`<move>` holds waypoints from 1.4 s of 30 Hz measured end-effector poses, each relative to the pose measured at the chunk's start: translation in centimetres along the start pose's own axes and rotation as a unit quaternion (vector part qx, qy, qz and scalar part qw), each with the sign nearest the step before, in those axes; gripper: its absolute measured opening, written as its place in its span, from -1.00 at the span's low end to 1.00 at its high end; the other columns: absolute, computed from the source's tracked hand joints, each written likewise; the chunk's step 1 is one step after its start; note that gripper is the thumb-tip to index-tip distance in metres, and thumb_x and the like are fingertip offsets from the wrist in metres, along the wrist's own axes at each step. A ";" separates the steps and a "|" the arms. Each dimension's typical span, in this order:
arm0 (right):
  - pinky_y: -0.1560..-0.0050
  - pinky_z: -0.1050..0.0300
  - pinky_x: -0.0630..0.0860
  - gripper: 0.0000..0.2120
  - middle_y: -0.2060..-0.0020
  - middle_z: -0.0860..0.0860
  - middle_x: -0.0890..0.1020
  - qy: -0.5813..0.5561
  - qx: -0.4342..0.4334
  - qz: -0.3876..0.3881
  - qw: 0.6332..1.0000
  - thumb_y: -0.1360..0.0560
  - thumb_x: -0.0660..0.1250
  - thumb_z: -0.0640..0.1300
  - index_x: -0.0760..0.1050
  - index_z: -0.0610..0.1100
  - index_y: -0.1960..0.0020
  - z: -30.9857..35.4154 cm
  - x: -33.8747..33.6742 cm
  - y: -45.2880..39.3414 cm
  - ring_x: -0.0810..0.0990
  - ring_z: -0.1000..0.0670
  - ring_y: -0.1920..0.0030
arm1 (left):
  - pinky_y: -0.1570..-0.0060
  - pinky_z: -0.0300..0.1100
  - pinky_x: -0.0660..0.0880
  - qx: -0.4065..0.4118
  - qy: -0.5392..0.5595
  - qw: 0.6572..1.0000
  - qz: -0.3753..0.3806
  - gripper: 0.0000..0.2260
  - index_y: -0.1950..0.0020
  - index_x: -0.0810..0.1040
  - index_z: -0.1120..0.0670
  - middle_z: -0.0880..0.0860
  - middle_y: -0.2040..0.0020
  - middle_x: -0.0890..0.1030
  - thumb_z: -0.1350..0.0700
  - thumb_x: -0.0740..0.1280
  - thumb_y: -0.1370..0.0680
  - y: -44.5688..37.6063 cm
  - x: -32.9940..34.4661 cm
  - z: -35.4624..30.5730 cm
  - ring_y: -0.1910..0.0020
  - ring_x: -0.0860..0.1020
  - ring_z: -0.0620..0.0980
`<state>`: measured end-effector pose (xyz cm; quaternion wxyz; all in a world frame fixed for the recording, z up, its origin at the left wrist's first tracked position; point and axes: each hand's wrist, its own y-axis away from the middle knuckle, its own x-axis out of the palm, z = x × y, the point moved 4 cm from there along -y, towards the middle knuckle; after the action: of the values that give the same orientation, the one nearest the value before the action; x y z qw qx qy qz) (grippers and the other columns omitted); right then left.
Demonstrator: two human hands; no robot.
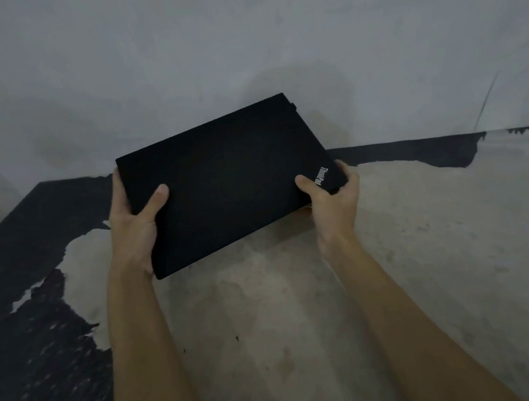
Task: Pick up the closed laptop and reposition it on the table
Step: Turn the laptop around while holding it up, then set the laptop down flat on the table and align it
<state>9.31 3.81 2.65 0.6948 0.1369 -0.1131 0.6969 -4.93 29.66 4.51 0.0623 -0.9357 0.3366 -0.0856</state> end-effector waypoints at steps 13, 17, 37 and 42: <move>-0.10 0.17 0.67 -0.34 -0.38 0.08 0.62 0.140 -0.043 0.274 0.951 -0.58 0.42 -0.23 0.31 0.08 -0.61 2.5 -2.4 -1.7 0.65 0.09 -0.27 | 0.15 -0.28 0.67 -0.018 -0.019 0.996 0.088 -0.32 -0.49 0.34 -0.47 -0.27 -0.29 0.61 -0.04 0.56 -0.50 -0.4 -1.2 -0.8 -0.07 0.70 -0.24; -0.13 0.23 0.64 -0.35 -0.32 0.13 0.67 0.120 -0.026 0.280 0.952 -0.55 0.46 -0.22 0.38 0.12 -0.56 2.9 -3.2 -2.3 0.66 0.10 -0.27 | 0.10 -0.32 0.65 -0.014 -0.019 0.992 0.127 -0.31 -0.50 0.34 -0.46 -0.28 -0.34 0.58 -0.06 0.55 -0.48 -0.1 -0.3 -0.8 -0.13 0.66 -0.28; 0.20 0.12 0.71 -0.49 -0.07 0.03 0.77 0.144 0.011 0.134 0.980 -0.50 0.54 -0.13 0.48 0.04 -0.40 1.2 -5.8 -5.2 0.79 -0.02 0.01 | 0.12 -0.19 0.70 -0.075 -0.016 0.989 0.124 -0.50 -0.26 0.58 -0.43 -0.22 -0.09 0.76 0.08 0.58 -0.48 0.4 3.2 2.0 -0.09 0.73 -0.08; 0.04 0.08 0.73 -0.42 -0.20 0.02 0.70 0.184 -0.001 0.132 0.974 -0.53 0.52 -0.09 0.39 0.02 -0.50 1.0 -5.8 -6.0 0.74 -0.02 -0.10 | 0.20 -0.19 0.70 -0.065 -0.015 0.995 0.077 -0.55 -0.31 0.66 -0.23 -0.11 -0.01 0.79 0.07 0.61 -0.46 0.0 3.1 3.5 0.03 0.77 -0.04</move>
<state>15.28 -1.90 1.43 0.6057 -0.0102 -0.0008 0.7956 -1.85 27.87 1.46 0.0127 -0.9102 0.4116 -0.0442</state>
